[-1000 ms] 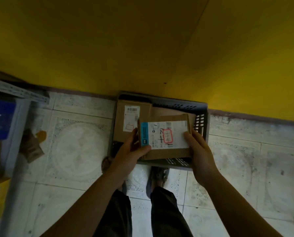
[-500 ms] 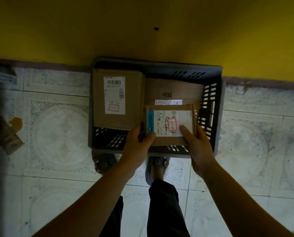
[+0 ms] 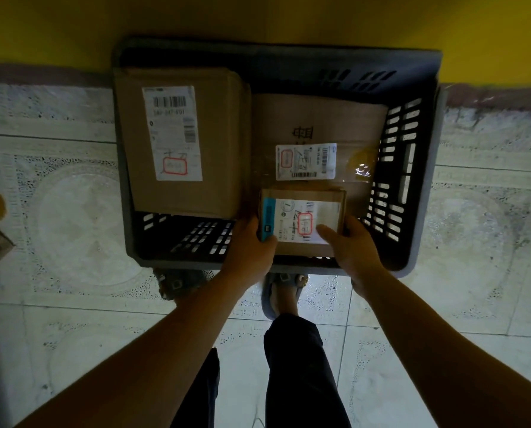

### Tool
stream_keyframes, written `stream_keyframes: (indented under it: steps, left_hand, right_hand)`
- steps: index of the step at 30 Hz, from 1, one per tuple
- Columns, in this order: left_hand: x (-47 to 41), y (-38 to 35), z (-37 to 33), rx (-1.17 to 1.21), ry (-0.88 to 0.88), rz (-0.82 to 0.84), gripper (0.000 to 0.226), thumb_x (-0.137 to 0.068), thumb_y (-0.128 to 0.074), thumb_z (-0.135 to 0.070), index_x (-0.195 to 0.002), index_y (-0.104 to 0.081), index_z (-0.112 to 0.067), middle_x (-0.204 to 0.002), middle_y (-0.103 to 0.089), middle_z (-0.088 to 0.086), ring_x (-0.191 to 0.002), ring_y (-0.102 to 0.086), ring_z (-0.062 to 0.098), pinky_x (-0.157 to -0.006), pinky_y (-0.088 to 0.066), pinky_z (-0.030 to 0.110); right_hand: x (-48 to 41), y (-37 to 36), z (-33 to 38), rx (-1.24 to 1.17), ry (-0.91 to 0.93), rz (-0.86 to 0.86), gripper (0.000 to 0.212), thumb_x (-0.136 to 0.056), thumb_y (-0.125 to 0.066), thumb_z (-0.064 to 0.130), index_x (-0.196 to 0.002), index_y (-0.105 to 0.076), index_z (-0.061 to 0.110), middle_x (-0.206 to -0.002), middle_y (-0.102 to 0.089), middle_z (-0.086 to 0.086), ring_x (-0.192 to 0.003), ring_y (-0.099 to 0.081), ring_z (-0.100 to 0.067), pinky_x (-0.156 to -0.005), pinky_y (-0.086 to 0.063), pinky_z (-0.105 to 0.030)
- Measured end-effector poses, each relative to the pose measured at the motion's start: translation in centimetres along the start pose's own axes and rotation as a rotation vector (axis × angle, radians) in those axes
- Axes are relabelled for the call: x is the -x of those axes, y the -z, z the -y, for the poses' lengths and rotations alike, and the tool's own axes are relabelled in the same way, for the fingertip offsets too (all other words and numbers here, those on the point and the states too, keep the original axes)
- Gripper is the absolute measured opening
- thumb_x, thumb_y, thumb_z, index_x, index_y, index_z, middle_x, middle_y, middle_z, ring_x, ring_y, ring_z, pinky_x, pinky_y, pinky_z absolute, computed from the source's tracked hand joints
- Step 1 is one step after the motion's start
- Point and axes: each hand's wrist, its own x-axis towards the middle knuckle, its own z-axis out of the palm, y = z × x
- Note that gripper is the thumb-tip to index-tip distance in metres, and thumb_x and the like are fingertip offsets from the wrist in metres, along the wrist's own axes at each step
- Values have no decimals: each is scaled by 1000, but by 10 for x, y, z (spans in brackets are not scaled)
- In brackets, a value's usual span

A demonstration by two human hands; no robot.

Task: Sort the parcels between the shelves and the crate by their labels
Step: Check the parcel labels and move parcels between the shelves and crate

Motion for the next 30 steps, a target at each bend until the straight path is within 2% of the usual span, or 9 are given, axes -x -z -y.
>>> stream_keyframes:
  steps: [5, 9, 12, 15, 23, 25, 27, 29, 30]
  left_hand:
    - [-21, -4, 8, -6, 55, 68, 53, -98, -51, -16, -146, -31, -25, -149, -41, 2, -138, -38, 25, -103, -40, 35]
    - [-36, 0, 11, -29, 59, 111, 58, -99, -49, -13, -150, -25, -25, -152, -37, 3, -141, -34, 25, -109, -35, 36]
    - [-47, 6, 17, -82, 66, 121, 61, -99, -48, -11, -151, -23, -26, -153, -35, 5, -141, -34, 25, -111, -35, 37]
    - [-53, 7, 22, -106, 76, 150, 56, -100, -46, -14, -150, -26, -27, -152, -38, 4, -140, -36, 25, -109, -35, 36]
    - [-66, 2, 24, -102, 103, 213, 60, -95, -49, -12, -150, -28, -26, -152, -37, 4, -141, -33, 26, -112, -35, 42]
    - [-65, 2, 24, -99, 106, 210, 61, -94, -50, -14, -149, -28, -26, -152, -37, 4, -141, -34, 25, -111, -35, 41]
    - [-62, 3, 24, -89, 118, 198, 60, -95, -51, -15, -149, -28, -24, -152, -38, 5, -140, -35, 25, -109, -36, 38]
    - [-59, 4, 23, -74, 140, 178, 59, -96, -51, -15, -150, -27, -23, -152, -37, 5, -140, -35, 25, -108, -36, 37]
    - [-56, 5, 21, -61, 143, 163, 59, -96, -51, -16, -150, -27, -22, -152, -37, 5, -140, -36, 24, -108, -36, 37]
  right_hand:
    - [-22, -15, -8, 133, 7, -2, 42, -93, -62, 22, -133, -50, 17, -133, -58, -6, -122, -56, -29, -80, -50, -30]
    - [-39, -25, -10, 238, 10, 17, 43, -92, -63, 23, -133, -50, 17, -134, -58, -7, -123, -56, -31, -95, -52, -42]
    - [-46, -31, -9, 280, 7, 51, 41, -94, -61, 22, -133, -49, 17, -134, -58, -7, -118, -59, -29, -80, -57, -33]
    - [-53, -34, -9, 303, -17, 44, 41, -94, -59, 21, -133, -49, 17, -135, -57, -8, -117, -60, -30, -88, -56, -40]
    - [-64, -38, -11, 324, -42, 23, 40, -96, -57, 19, -134, -48, 14, -137, -56, -9, -123, -56, -31, -92, -51, -37]
    - [-64, -38, -11, 315, -56, 22, 40, -95, -58, 19, -134, -47, 14, -137, -55, -9, -124, -55, -31, -96, -51, -41]
    - [-62, -37, -10, 316, -53, 14, 42, -95, -59, 19, -135, -46, 14, -137, -55, -9, -121, -57, -31, -82, -56, -35]
    - [-57, -33, -10, 321, -42, 12, 45, -94, -60, 20, -137, -45, 15, -137, -55, -8, -112, -61, -28, -58, -48, -20]
    - [-54, -31, -8, 330, -35, 19, 45, -95, -59, 21, -137, -45, 16, -137, -56, -7, -107, -62, -26, -54, -44, -17]
